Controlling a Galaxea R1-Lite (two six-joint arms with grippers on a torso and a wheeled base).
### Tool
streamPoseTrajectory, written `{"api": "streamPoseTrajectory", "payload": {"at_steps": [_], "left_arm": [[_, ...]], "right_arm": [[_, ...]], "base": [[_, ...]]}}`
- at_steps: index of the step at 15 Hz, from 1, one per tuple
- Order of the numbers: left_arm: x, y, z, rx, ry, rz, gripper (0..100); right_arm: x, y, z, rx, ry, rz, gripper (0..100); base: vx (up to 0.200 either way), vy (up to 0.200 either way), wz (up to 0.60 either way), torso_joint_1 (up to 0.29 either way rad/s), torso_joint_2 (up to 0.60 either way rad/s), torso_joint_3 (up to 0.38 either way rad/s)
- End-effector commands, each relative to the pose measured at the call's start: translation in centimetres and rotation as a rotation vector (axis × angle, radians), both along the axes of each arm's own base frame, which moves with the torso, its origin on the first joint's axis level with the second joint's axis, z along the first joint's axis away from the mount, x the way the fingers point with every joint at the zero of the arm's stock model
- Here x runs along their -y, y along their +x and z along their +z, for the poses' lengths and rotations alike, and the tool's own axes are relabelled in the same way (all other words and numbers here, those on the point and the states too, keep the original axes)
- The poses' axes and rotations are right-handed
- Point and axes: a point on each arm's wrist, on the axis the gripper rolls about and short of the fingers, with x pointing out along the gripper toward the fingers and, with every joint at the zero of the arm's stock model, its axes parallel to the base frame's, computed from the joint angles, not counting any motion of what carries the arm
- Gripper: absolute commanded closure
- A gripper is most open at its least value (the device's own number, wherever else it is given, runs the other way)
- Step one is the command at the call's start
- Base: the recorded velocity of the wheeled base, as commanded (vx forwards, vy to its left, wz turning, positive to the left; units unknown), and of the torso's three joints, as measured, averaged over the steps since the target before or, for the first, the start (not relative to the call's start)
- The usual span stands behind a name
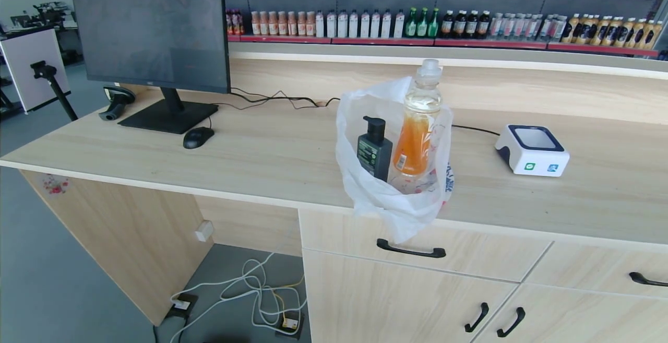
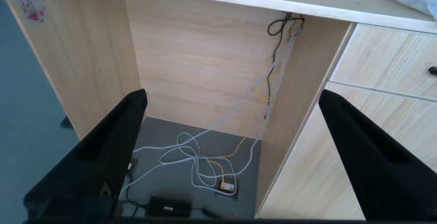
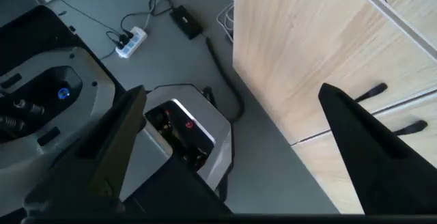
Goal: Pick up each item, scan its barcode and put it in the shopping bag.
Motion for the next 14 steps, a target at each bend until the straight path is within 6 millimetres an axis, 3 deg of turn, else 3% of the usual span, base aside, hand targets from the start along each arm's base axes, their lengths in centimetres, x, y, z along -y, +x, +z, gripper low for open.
{"api": "streamPoseTrajectory", "payload": {"at_steps": [1, 4, 7, 9, 14], "left_arm": [[0.0, 0.0, 0.0, 0.0, 0.0, 0.002, 0], [0.0, 0.0, 0.0, 0.0, 0.0, 0.002, 0], [0.0, 0.0, 0.0, 0.0, 0.0, 0.002, 0], [0.0, 0.0, 0.0, 0.0, 0.0, 0.002, 0], [0.0, 0.0, 0.0, 0.0, -0.002, 0.002, 0]], "right_arm": [[1.9, -2.1, -0.7, 0.115, 0.088, -0.079, 0], [2.0, -2.2, -0.7, 0.141, 0.097, -0.315, 0], [2.1, -2.4, -0.6, 0.163, 0.106, -0.365, 0], [2.2, -2.7, -0.6, 0.221, 0.11, -0.573, 0], [2.1, -4.3, -0.9, 0.423, 0.168, -0.779, 0]], "base": [[0.0, 0.0, 0.0, 0.0, 0.0, 0.0], [0.0, 0.0, 0.0, 0.0, 0.0, 0.0], [0.0, 0.0, 0.0, 0.0, 0.0, 0.0], [0.0, 0.0, 0.0, 0.0, 0.0, 0.0], [0.0, 0.0, 0.0, 0.0, 0.0, 0.0]]}}
